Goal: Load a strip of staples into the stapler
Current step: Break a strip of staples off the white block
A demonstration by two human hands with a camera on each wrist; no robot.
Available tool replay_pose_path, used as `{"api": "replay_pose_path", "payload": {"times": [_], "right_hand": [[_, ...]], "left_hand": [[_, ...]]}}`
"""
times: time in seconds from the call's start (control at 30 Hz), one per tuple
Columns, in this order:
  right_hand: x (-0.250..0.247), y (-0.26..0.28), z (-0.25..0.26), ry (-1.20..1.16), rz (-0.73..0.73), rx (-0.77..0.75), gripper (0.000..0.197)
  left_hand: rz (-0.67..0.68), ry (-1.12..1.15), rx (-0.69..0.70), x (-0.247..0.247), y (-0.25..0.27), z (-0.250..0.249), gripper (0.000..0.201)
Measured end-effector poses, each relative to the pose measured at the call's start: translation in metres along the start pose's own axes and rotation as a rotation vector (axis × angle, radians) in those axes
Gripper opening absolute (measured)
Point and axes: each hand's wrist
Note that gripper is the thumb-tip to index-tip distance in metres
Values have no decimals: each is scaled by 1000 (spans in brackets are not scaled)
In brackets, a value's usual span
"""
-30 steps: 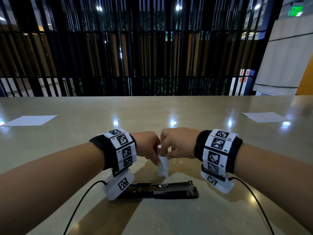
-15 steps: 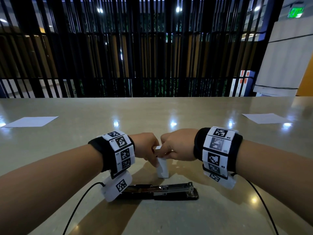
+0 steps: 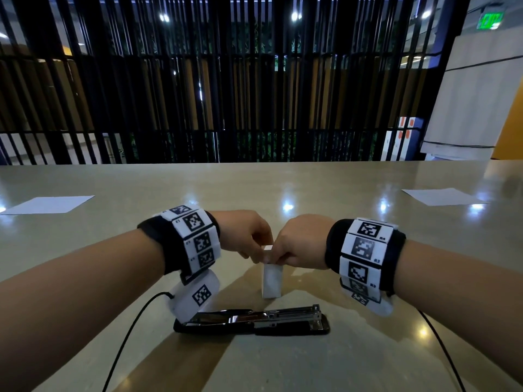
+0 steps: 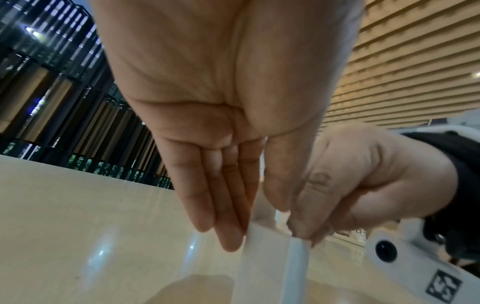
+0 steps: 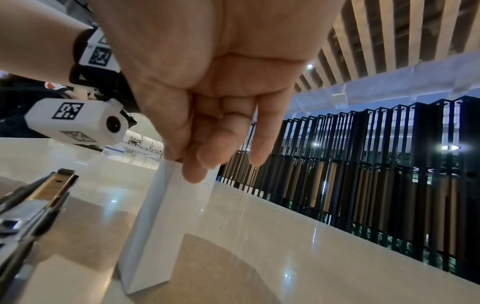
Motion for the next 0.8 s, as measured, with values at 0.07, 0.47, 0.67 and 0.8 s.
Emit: {"api": "replay_pose_path", "payload": {"times": [0.07,0.47,0.67,0.8], "right_hand": [[-1,1,0,-16,-5,-2,32],[4,-3,-2,-79,-58,-22,35],[5,-3,-3,-69,-81,13,24],[3,-2,-3,-82,-92,32,22]], "left_hand": [[-37,123,-16,-2,0,2,21],[-97,32,-17,10,-4,-6,29],[-31,15,52,3,6,-7,41],[-73,34,50,5,7,-6,40]]}}
Point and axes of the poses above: each hand's wrist, its own y-axis away from the middle knuckle, its own x-axis out of the palm, z = x × y, and after that the axes turned 13 degrees about -y, right-handed
